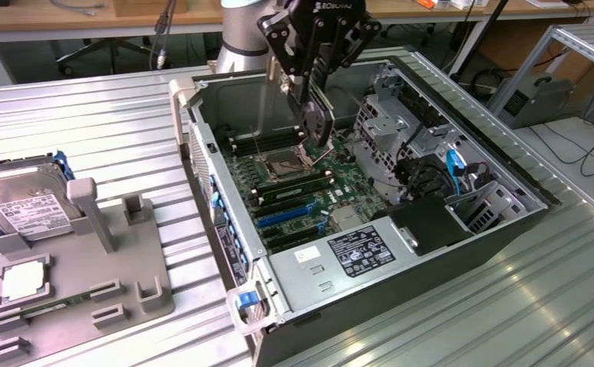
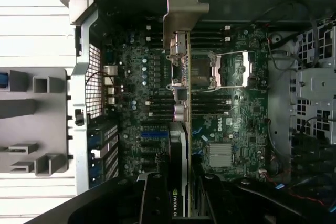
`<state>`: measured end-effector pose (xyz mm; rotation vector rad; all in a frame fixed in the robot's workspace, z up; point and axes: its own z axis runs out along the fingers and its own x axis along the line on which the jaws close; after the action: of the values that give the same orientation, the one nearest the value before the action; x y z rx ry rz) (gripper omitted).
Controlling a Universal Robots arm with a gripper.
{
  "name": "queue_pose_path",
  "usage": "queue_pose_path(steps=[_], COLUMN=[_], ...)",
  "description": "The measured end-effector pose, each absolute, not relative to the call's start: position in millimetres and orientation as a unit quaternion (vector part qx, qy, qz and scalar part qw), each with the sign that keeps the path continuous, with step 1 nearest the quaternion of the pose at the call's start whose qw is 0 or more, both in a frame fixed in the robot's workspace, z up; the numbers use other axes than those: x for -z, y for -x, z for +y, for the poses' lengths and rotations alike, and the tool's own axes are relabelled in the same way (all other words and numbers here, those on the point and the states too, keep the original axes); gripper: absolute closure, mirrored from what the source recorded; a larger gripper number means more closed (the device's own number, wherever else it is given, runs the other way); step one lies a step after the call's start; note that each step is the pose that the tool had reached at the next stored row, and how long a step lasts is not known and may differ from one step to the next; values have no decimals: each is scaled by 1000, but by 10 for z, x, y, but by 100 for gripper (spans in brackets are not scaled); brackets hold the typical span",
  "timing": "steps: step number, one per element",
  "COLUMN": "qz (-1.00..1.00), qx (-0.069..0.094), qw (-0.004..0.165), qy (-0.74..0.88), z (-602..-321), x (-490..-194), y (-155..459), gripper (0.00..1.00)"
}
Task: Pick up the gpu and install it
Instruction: 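Pick up the gpu and move the gpu toward the slot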
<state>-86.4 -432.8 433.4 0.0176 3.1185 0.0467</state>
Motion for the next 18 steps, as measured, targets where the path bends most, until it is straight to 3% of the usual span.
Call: queue_pose_path(steps=[18], qz=[1000], qx=[-23], qw=[14], qy=[-2], z=[-4327], x=[-4312], y=[646], gripper=[73])
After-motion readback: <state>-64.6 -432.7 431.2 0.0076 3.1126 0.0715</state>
